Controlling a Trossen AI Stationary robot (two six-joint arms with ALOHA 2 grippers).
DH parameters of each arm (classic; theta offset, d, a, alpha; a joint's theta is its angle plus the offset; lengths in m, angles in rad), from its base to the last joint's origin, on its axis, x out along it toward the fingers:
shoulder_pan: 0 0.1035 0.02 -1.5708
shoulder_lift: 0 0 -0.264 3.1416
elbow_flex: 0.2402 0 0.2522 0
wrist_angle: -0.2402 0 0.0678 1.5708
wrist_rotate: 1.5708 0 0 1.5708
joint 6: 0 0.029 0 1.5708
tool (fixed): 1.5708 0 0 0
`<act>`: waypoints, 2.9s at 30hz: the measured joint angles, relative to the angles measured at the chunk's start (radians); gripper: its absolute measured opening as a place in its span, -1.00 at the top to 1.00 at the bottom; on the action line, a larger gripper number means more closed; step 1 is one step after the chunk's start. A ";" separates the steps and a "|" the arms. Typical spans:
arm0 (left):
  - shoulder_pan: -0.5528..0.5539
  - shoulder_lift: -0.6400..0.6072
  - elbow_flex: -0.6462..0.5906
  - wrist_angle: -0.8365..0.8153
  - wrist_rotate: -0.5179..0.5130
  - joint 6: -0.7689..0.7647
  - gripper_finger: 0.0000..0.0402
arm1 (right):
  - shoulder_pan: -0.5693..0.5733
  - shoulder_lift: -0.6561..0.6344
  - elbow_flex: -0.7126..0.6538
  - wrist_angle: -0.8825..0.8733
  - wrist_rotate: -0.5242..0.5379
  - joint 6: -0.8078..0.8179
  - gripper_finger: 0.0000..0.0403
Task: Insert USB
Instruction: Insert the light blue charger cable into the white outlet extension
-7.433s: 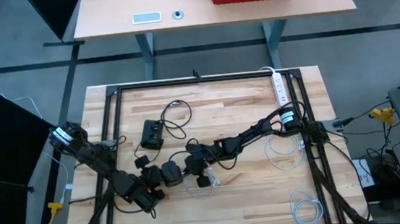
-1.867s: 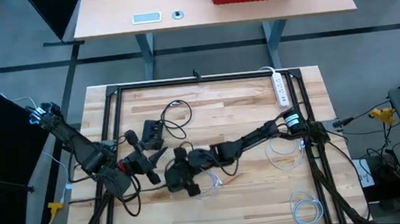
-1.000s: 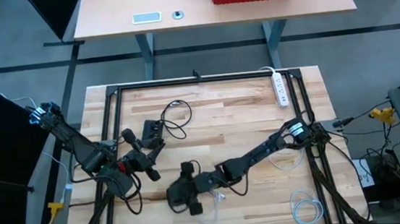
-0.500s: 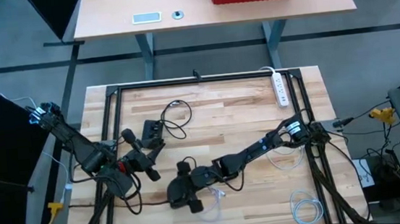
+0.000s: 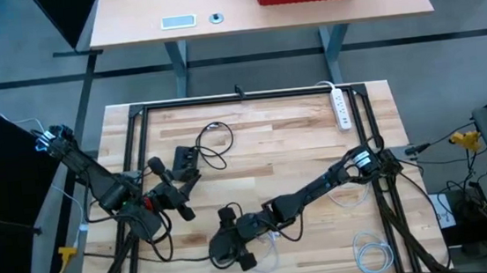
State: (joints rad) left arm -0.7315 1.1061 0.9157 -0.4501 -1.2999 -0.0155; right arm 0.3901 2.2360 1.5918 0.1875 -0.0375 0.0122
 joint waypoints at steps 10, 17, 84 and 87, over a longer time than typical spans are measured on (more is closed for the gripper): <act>0.000 0.000 0.000 0.002 0.001 -0.028 0.49 | 0.007 0.000 -0.002 0.000 0.011 -0.002 -0.29; 0.000 0.001 0.000 0.001 0.001 -0.032 0.49 | 0.007 -0.001 -0.003 0.000 0.023 -0.012 -0.29; 0.415 0.242 0.001 0.133 0.001 -0.124 0.49 | -0.079 -0.774 -0.762 -0.673 0.357 0.445 -0.83; 0.465 0.252 0.001 0.233 0.029 -0.020 0.49 | -0.076 -0.774 -0.762 -0.700 0.328 0.490 -0.83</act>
State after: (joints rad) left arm -0.2666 1.3580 0.9169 -0.2173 -1.2711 -0.0356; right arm 0.3138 1.4616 0.8295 -0.5124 0.2904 0.5018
